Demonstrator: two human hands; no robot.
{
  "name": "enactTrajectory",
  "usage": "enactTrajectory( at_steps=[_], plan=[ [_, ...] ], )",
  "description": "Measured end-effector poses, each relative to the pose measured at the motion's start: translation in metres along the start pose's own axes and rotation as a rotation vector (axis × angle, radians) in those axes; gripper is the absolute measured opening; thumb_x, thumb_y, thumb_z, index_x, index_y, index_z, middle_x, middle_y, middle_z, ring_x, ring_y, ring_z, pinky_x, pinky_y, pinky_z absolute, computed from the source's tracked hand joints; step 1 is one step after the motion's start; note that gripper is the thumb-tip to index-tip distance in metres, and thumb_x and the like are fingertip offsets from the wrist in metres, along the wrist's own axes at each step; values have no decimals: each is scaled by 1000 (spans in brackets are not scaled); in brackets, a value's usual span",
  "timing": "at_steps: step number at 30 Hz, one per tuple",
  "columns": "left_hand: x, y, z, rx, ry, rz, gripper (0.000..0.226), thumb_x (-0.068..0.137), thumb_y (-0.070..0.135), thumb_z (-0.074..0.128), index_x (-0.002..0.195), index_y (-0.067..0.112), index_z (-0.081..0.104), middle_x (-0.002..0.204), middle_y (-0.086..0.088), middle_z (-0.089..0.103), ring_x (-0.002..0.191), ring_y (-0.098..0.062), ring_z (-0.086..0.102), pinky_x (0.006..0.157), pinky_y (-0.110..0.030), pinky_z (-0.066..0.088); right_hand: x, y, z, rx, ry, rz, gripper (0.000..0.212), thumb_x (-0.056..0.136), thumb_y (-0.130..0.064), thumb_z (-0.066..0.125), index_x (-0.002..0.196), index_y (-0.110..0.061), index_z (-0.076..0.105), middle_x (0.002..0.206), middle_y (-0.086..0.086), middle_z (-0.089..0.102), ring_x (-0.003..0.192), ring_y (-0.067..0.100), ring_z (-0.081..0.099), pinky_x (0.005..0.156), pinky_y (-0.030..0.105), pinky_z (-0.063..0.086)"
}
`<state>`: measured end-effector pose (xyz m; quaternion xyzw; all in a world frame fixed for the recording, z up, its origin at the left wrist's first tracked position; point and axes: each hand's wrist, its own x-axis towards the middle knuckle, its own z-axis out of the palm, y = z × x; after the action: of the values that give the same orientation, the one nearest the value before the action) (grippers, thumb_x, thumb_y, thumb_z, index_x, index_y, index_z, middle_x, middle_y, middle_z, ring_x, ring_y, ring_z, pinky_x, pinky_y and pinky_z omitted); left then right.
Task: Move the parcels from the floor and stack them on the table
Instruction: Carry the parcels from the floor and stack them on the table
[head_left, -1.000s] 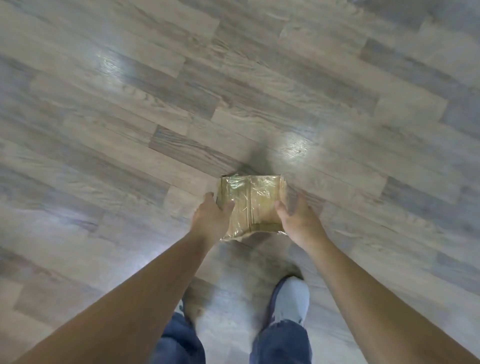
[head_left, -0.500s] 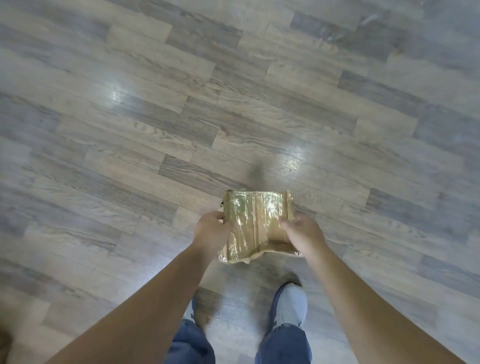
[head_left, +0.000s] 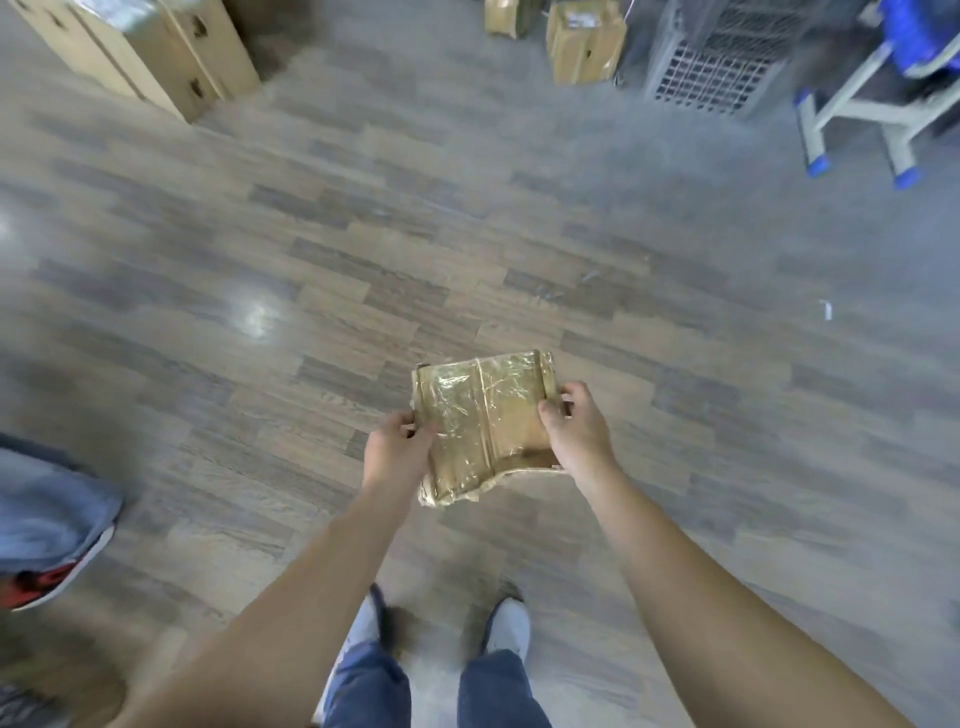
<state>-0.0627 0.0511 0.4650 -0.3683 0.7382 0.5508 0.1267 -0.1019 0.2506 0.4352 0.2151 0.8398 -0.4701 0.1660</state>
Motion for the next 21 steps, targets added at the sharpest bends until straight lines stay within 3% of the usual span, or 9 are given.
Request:
enactTrajectory(
  at_steps=[2, 5, 9, 11, 14, 17, 21],
  plan=[
    [-28, 37, -12, -38, 12, 63, 15, 85, 22, 66, 98, 15, 63, 79, 0, 65, 69, -16, 60, 58, -25, 46, -11, -32, -28, 18, 17, -55, 10, 95, -26, 53, 105, -28, 52, 89, -14, 57, 73, 3, 55, 60, 26, 44],
    [-61, 86, -26, -83, -1, 170, 19, 82, 13, 68, 101, 14, 64, 86, -5, 66, 75, -19, 61, 69, -32, 50, -23, -78, -62, 59, 61, -117, 15, 95, -25, 53, 110, -26, 54, 98, -10, 57, 78, 10, 54, 66, 28, 38],
    [-88, 133, -39, -134, -7, 291, 25, 79, 13, 70, 100, 25, 63, 89, -5, 68, 74, -20, 64, 65, -32, 54, -29, -127, -92, 120, 53, -158, 24, 97, -26, 52, 120, -24, 53, 107, -5, 59, 80, 14, 57, 59, 26, 38],
    [-90, 150, -46, -165, -21, 311, 25, 80, 17, 70, 102, 28, 63, 92, -4, 70, 83, -22, 68, 75, -39, 56, -27, -146, -101, 138, 48, -184, 23, 97, -26, 51, 120, -25, 54, 107, -3, 61, 77, 12, 58, 56, 27, 40],
    [-85, 172, -53, -168, -1, 328, 36, 84, 22, 68, 119, 19, 60, 102, -1, 68, 93, -18, 67, 83, -35, 55, -18, -177, -113, 143, 51, -234, 22, 96, -25, 52, 118, -25, 55, 111, -2, 63, 81, 13, 59, 65, 29, 43],
    [-70, 199, -54, -157, 47, 373, 36, 85, 21, 68, 118, 14, 60, 101, -3, 69, 92, -21, 66, 85, -40, 54, -1, -212, -120, 88, 63, -281, 26, 96, -27, 52, 122, -24, 55, 116, -4, 61, 87, 14, 58, 73, 29, 42],
    [-36, 240, -54, -203, 61, 421, 35, 84, 20, 68, 118, 13, 60, 97, -6, 70, 88, -24, 66, 80, -42, 54, 36, -266, -124, 52, 64, -311, 31, 96, -27, 52, 126, -21, 53, 113, -4, 60, 73, 4, 55, 59, 25, 39]
  ],
)
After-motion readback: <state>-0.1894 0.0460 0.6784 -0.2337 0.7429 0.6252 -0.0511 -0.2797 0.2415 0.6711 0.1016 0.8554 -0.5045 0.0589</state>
